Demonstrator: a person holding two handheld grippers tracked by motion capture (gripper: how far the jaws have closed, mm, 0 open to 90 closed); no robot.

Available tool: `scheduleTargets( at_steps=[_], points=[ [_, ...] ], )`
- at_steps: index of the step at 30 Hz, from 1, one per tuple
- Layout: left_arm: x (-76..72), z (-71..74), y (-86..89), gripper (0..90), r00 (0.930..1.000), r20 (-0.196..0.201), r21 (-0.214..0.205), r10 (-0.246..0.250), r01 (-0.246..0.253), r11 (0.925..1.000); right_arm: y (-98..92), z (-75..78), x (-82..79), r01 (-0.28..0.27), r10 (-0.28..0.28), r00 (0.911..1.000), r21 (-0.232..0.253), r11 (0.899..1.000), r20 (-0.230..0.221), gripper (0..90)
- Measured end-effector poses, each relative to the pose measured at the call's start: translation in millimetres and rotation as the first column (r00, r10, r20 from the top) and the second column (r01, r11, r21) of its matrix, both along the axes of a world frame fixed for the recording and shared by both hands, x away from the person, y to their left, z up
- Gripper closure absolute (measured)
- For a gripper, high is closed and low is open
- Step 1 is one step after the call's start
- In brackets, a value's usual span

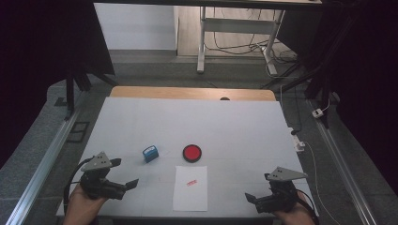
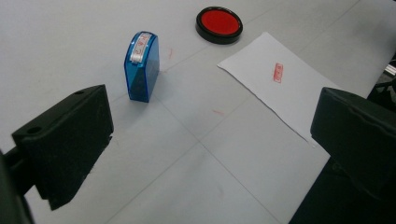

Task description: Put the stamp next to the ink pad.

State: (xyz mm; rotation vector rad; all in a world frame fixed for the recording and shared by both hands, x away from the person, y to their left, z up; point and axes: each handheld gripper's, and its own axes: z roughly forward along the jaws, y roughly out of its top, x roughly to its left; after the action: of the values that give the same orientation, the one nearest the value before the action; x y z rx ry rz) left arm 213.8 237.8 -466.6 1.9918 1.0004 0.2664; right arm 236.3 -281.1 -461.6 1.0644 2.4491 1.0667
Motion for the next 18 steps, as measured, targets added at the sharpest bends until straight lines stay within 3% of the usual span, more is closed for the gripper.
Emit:
scheduleTargets(
  at_steps=[10, 15, 18],
  points=[
    [-16.9, -5.0, 7.7, 0.0, 0.9993, -0.015, 0.018, 0.035, -0.035, 0.9992, -0.8, -0.2, -1.6, 0.005, -0.005, 1.0000, -0.002, 1.000, 0.004, 0.1],
    [-25.0, -8.7, 13.6, 0.0, 0.9969, -0.020, 0.063, 0.076, -0.075, 0.9952, -0.9, 0.0, -1.8, 0.007, -0.007, 1.0000, -0.003, 1.000, 0.002, 0.1],
    [-27.9, -12.4, 15.3, 0.0, 0.9955, -0.042, 0.091, 0.084, -0.080, 0.9926, -0.6, -0.2, -1.4, 0.012, -0.012, 0.9999, -0.001, 1.000, -0.001, 0.1]
  ],
)
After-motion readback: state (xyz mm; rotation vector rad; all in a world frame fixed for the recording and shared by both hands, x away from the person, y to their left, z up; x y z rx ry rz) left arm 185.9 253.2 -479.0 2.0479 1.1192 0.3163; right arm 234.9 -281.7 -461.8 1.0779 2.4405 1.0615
